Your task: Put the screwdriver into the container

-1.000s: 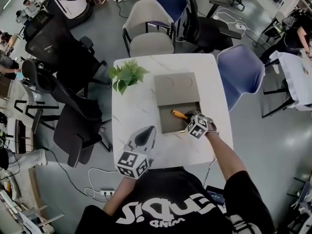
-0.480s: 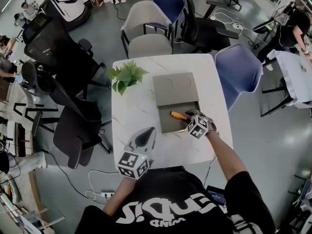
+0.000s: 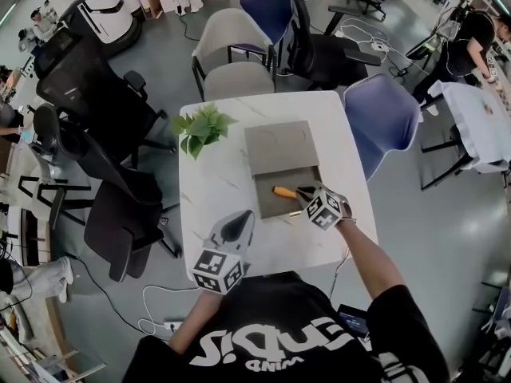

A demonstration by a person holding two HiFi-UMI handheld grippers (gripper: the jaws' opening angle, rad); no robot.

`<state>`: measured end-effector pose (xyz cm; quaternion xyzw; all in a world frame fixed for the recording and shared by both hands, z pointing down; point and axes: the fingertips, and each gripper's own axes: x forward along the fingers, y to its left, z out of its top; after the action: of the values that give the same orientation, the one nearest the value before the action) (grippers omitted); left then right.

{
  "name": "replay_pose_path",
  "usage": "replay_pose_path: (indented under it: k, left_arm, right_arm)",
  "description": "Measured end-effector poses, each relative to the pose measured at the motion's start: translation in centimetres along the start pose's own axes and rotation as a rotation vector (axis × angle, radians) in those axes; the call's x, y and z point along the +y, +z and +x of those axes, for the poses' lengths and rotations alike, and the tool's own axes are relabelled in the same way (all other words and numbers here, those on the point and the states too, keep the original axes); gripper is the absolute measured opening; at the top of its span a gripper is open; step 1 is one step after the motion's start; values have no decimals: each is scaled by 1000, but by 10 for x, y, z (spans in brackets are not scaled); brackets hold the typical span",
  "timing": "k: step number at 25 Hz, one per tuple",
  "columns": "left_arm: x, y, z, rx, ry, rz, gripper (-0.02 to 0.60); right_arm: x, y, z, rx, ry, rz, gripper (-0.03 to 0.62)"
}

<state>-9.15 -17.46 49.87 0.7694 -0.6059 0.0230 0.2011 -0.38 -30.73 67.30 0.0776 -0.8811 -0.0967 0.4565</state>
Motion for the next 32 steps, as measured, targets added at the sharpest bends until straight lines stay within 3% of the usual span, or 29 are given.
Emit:
replay_pose_path:
  k: [7, 18, 32]
  left_arm:
    - [-11, 0, 1, -9, -34, 12, 14]
    - [-27, -3, 8, -10, -82, 31, 14]
    - [-34, 1, 16, -18, -108, 42, 14]
  right_arm:
    - [0, 39, -42, -131, -74, 58, 13]
    - [11, 78, -139, -409, -191, 297, 12]
    - [22, 34, -217, -630, -430, 664, 12]
